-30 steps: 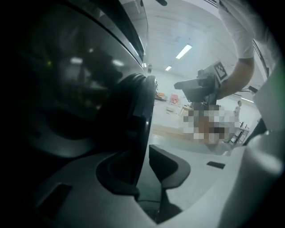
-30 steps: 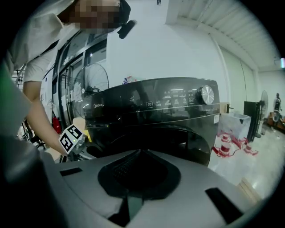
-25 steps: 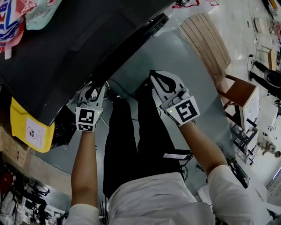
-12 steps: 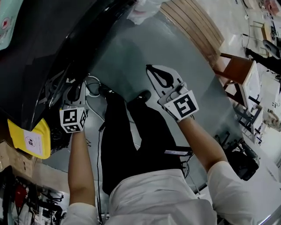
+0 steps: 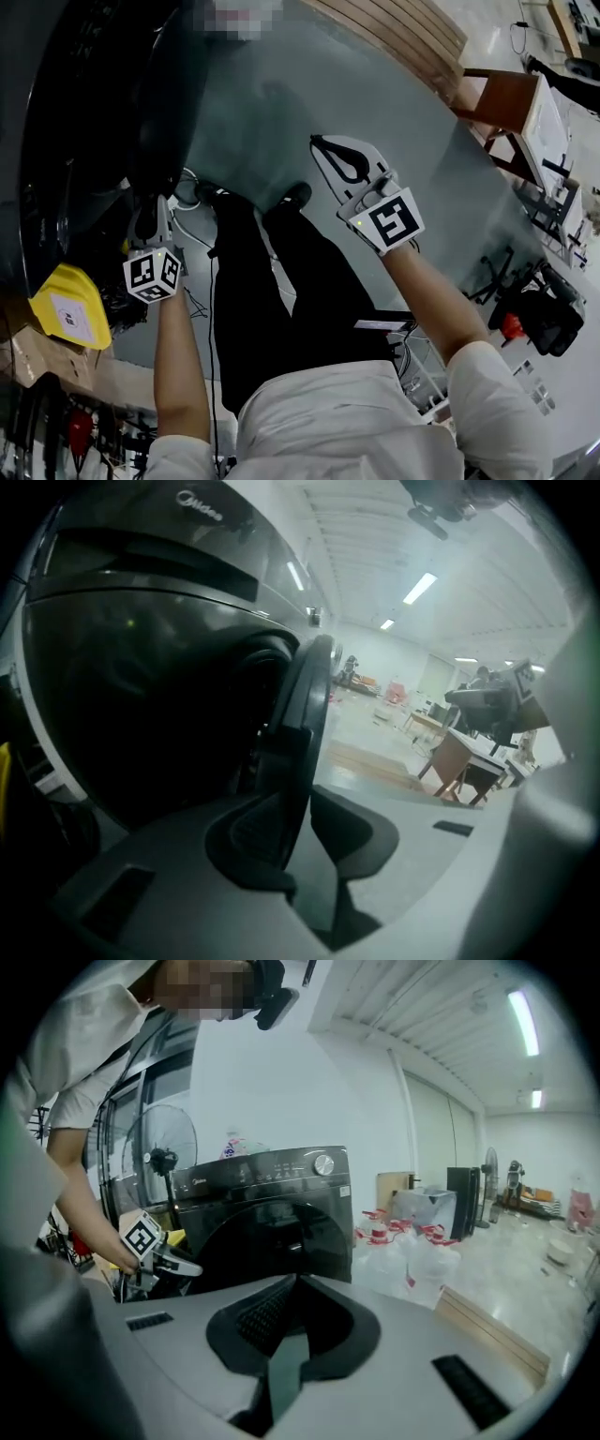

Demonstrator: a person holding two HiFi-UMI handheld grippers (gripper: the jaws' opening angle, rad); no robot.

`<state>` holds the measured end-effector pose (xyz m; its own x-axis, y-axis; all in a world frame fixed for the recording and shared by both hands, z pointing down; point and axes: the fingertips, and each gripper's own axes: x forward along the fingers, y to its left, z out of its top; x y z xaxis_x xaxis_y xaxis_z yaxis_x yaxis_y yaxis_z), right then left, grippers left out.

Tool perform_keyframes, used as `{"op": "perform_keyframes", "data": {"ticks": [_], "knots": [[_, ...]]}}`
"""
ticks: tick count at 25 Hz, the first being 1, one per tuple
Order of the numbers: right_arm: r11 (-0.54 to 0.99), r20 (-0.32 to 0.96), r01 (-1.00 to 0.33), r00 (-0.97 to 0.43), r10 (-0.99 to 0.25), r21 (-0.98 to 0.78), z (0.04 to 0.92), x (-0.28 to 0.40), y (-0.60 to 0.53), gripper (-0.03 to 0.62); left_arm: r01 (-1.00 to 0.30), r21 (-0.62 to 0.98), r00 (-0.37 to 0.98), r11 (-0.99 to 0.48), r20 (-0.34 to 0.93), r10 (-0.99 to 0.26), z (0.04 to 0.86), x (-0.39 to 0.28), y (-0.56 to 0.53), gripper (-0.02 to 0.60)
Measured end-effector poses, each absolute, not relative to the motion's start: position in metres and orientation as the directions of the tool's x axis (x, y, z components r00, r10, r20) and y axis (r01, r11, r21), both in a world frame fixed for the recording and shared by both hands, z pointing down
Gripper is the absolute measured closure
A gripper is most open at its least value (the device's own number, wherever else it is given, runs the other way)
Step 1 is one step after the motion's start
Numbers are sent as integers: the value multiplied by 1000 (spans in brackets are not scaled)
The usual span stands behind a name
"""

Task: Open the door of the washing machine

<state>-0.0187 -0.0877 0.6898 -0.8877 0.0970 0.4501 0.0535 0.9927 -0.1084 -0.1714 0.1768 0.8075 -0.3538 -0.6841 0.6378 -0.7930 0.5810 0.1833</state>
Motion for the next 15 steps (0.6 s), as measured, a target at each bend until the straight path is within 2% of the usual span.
{"op": "perform_keyframes", "data": {"ticks": [7,15], "knots": [[994,396,-50,-918,-9,-95,681,60,-133,562,-814,255,-254,522,652,-714,810,-60,92,489],[951,424,-288,-879,-217,-112,688,172,-177,562,-799,410,-114,440,616,-780,809,14,-44,478]]}}
